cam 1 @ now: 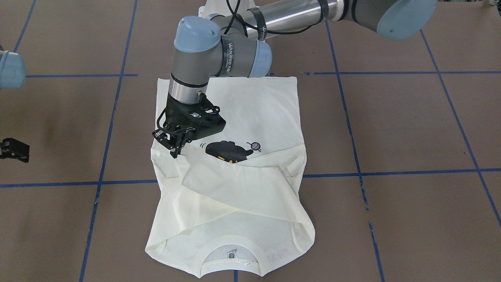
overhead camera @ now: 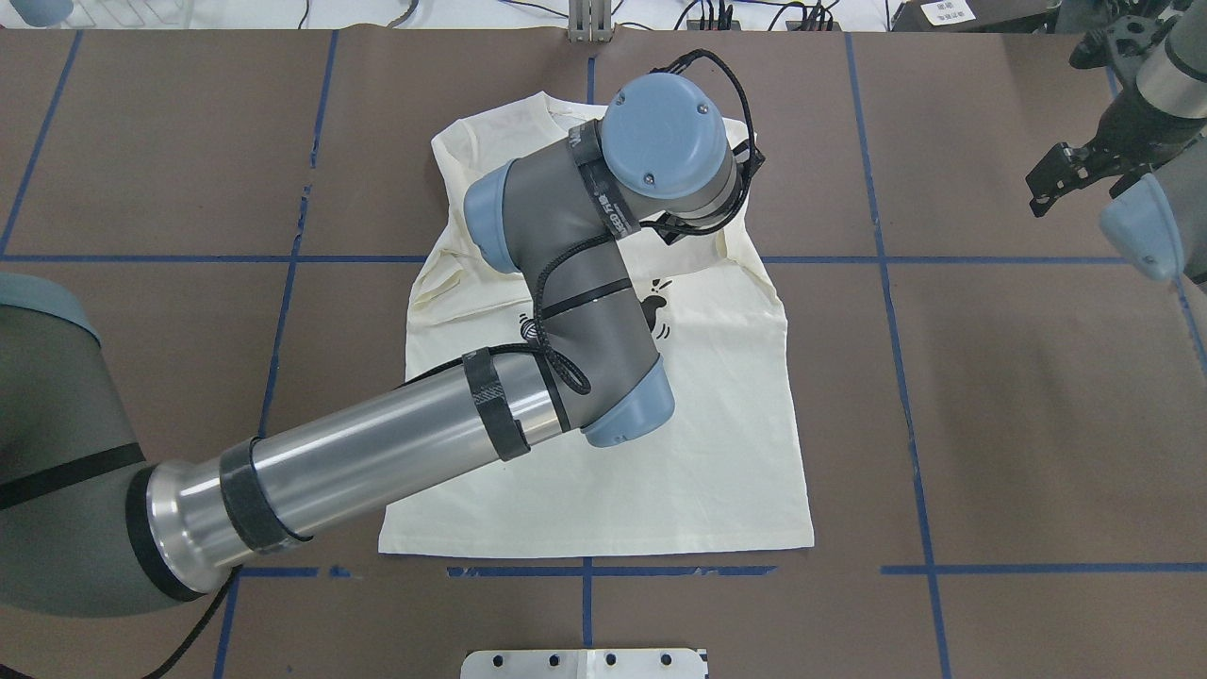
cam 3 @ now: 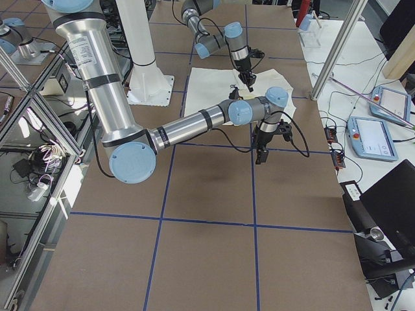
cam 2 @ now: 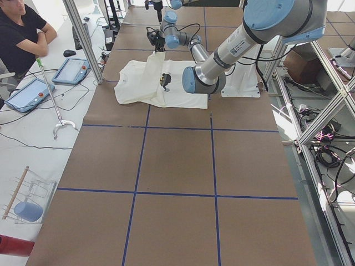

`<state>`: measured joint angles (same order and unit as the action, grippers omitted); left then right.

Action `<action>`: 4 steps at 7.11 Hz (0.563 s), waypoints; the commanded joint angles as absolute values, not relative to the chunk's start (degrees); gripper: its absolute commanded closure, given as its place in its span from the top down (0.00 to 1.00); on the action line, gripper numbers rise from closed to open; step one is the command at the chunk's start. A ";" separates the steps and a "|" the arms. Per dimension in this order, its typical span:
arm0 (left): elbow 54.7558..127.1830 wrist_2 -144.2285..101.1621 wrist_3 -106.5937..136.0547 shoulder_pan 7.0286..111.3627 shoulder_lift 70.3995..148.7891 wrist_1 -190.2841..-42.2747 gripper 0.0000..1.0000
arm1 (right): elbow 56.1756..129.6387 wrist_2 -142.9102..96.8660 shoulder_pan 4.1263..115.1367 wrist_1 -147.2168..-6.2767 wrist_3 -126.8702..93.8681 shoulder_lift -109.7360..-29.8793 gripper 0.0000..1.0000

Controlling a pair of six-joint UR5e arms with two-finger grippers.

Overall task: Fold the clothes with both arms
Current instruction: 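Fold the held sleeve across the shirt body toward the right arm's side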

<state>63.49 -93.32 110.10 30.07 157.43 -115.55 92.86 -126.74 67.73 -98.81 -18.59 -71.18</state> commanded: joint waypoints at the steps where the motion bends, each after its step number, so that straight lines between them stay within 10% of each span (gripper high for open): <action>1: 55.31 -89.65 110.92 26.29 161.18 -122.91 0.99 | 91.33 -126.83 67.68 -96.08 -18.81 -70.93 1.00; 4: 61.31 -90.00 101.03 26.01 157.09 -119.56 1.00 | 90.53 -127.71 67.33 -92.30 -18.90 -71.01 1.00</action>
